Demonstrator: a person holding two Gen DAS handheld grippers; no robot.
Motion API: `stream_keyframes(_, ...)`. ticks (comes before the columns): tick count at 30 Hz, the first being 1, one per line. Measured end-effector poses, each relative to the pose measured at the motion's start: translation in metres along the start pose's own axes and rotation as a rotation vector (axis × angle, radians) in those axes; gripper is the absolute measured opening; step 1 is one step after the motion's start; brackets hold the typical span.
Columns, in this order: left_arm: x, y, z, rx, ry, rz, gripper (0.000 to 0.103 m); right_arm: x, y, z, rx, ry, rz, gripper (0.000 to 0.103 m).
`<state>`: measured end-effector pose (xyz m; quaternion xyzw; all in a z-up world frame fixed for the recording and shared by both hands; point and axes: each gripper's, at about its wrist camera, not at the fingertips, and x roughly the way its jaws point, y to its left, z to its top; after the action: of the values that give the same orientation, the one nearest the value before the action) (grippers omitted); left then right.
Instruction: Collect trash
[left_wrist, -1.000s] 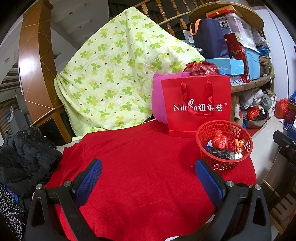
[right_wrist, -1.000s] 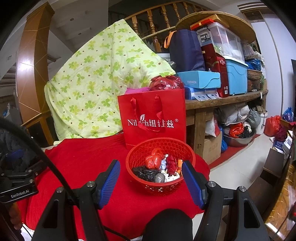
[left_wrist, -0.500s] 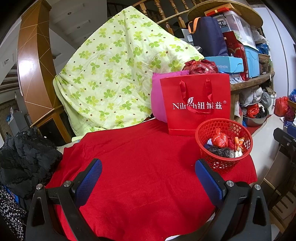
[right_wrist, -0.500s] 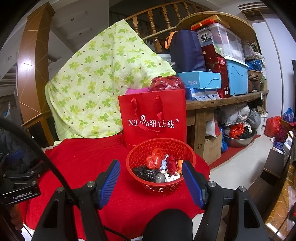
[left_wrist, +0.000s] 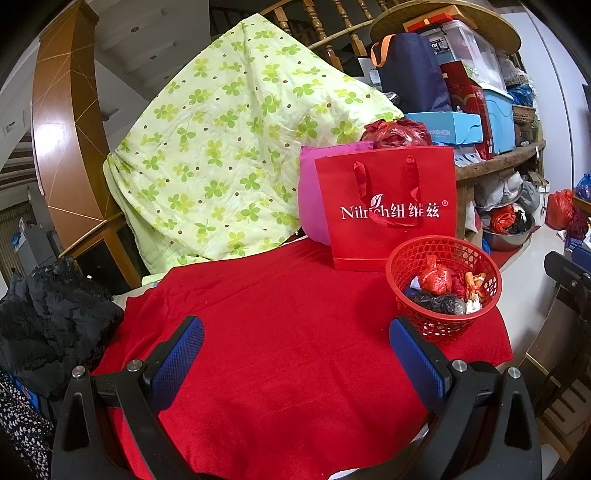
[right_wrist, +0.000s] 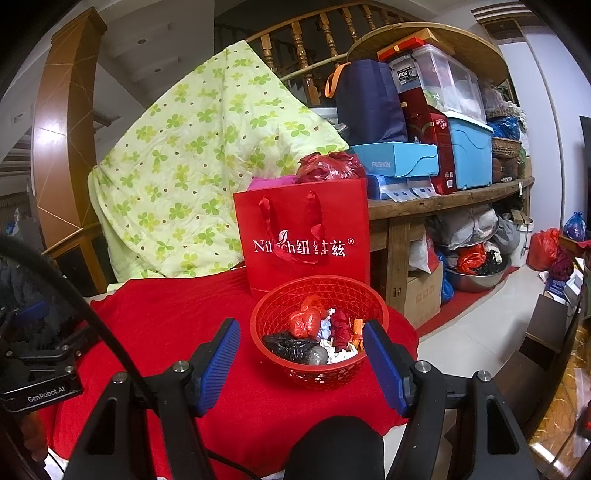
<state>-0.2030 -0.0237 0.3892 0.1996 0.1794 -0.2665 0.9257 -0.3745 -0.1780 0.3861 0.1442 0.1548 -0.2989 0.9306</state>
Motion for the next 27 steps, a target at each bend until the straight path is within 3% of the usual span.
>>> stream_keyframes(27,0.001,-0.014,0.014,0.048,-0.019,-0.041,0.100,-0.002,-0.014,0.015,0.007,-0.023,-0.011,0.072)
